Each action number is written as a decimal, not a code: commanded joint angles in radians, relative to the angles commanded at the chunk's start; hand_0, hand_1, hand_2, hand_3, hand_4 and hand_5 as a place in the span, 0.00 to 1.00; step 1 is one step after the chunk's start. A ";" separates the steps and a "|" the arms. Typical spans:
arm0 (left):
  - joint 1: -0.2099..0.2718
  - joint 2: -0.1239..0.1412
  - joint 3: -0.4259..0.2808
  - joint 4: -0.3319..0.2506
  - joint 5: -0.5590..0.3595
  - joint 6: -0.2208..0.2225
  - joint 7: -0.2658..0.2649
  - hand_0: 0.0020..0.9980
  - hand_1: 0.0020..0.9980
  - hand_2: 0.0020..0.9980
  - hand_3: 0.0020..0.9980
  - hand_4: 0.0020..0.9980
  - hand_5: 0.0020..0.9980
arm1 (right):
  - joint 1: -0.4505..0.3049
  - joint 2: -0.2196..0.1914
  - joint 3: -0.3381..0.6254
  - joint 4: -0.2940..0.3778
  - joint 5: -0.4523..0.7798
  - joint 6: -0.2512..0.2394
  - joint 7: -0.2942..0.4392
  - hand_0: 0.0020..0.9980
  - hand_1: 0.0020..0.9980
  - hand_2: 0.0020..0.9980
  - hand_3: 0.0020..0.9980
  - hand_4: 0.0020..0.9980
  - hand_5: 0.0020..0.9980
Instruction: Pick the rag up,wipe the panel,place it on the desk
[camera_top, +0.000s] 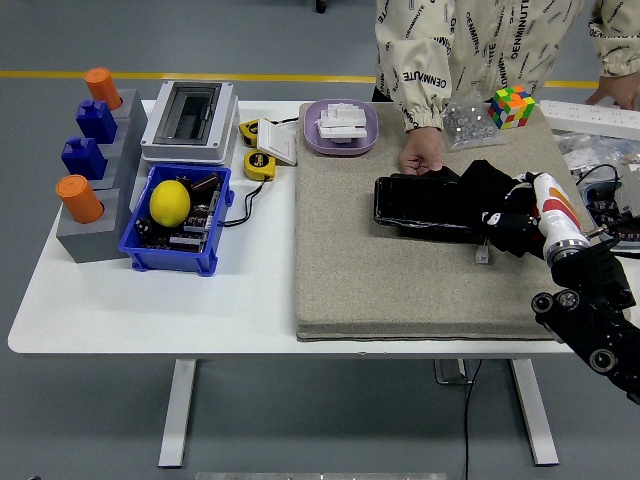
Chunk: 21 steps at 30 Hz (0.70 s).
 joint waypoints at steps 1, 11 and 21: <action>0.000 0.000 0.002 0.001 -0.001 0.000 0.000 0.60 0.64 0.66 0.56 0.63 0.44 | 0.004 0.007 -0.008 0.000 0.001 0.001 0.000 0.28 0.40 0.44 0.48 0.97 0.13; -0.006 0.003 0.006 0.001 -0.002 0.001 0.000 0.61 0.64 0.66 0.56 0.63 0.44 | 0.038 0.056 -0.080 -0.017 0.013 0.004 0.002 0.28 0.40 0.44 0.48 0.97 0.14; -0.012 0.003 0.006 0.002 -0.001 0.001 0.000 0.61 0.64 0.66 0.56 0.63 0.44 | 0.084 0.099 -0.173 -0.006 0.020 0.004 0.001 0.28 0.40 0.44 0.48 0.97 0.14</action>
